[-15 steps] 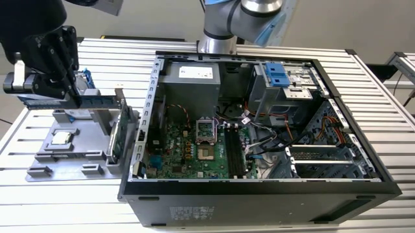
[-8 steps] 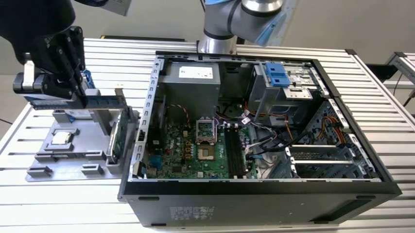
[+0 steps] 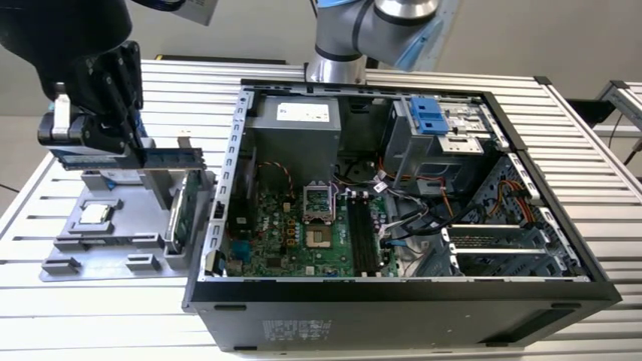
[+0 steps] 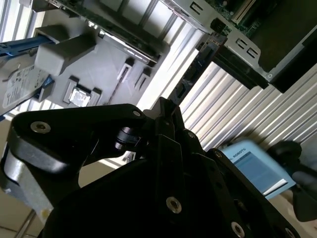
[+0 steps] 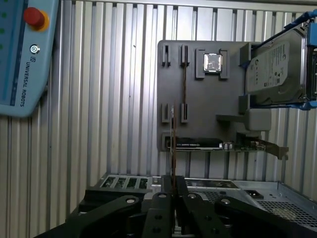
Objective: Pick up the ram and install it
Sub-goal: 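Pick up the ram and move it above insertion slot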
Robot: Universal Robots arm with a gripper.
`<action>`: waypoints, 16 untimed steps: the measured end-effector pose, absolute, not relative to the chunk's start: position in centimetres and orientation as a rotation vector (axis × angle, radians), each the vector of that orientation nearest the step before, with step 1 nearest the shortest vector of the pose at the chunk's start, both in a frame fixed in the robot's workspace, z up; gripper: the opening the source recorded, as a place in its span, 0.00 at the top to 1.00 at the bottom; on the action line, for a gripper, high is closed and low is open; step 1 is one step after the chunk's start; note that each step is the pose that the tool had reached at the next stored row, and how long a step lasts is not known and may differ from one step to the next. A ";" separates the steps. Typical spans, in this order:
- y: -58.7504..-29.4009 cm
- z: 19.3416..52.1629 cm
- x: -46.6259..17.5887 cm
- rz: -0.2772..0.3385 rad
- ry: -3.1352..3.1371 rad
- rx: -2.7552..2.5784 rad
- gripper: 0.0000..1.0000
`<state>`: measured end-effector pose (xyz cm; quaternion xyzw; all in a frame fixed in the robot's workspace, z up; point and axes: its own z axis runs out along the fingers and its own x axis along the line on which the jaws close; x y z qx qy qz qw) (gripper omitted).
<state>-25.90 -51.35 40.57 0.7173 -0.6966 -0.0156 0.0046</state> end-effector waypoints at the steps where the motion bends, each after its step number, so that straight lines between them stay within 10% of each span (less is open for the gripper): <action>1: -51.3 40.6 -25.8 -0.049 -2.182 2.247 1.00; 16: -51.3 40.6 -23.8 -0.049 -2.182 2.247 1.00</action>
